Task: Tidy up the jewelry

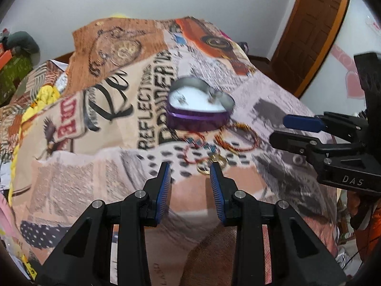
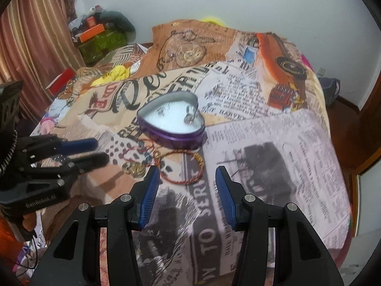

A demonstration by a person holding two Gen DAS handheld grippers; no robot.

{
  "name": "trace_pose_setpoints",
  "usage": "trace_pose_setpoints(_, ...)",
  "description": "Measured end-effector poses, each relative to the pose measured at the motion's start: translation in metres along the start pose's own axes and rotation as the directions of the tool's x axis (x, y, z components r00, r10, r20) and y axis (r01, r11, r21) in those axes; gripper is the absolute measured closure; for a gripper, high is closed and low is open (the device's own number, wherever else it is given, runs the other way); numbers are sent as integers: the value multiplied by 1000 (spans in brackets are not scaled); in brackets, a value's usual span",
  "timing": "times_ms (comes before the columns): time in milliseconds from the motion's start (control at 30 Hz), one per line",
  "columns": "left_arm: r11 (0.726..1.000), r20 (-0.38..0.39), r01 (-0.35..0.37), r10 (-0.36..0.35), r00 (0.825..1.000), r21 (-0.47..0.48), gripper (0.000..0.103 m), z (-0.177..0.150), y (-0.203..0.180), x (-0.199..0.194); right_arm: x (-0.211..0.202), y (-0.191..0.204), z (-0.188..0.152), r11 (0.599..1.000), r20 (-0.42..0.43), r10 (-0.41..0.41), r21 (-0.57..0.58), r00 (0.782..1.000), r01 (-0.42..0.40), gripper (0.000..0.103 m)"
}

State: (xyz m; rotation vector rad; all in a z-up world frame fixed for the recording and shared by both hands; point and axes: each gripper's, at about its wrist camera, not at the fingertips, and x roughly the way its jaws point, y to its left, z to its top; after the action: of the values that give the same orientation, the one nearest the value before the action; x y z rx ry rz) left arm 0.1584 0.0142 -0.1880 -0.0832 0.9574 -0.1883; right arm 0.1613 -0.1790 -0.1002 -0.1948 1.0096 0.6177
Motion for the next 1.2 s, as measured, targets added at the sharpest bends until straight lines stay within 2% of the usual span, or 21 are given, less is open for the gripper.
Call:
trace_pose_setpoints(133,999,-18,4,-3,1000,38,70,-5,-9,7,3,2,-5,1000,-12,10,11,1000,-10,58)
trace_pose_setpoints(200,999,-11,-5,6,1000,38,70,-6,-9,7,4,4,-7,999,-17,42,22,999,-42,58)
trace_pose_setpoints(433,999,14,-16,16,1000,-38,70,-11,15,-3,17,25,-2,991,-39,129,-18,991,-130,58)
trace_pose_setpoints(567,998,19,-23,24,1000,-64,70,-14,27,-7,30,35,2,987,-66,147,-48,987,-151,59)
trace_pose_setpoints(633,997,21,-23,24,999,-68,70,-16,30,-8,38,39,4,985,-92,155,-60,984,-160,70)
trace_pose_setpoints(767,998,29,-14,16,999,-67,70,-18,32,-8,49,45,8,982,-131,159,-83,978,-171,77)
trace_pose_setpoints(933,998,28,2,0,1000,-58,70,-18,30,-5,55,45,10,982,-146,151,-91,978,-166,91)
trace_pose_setpoints(1200,999,24,21,-20,1000,-40,70,-14,22,-2,43,44,10,985,-98,137,-94,986,-147,94)
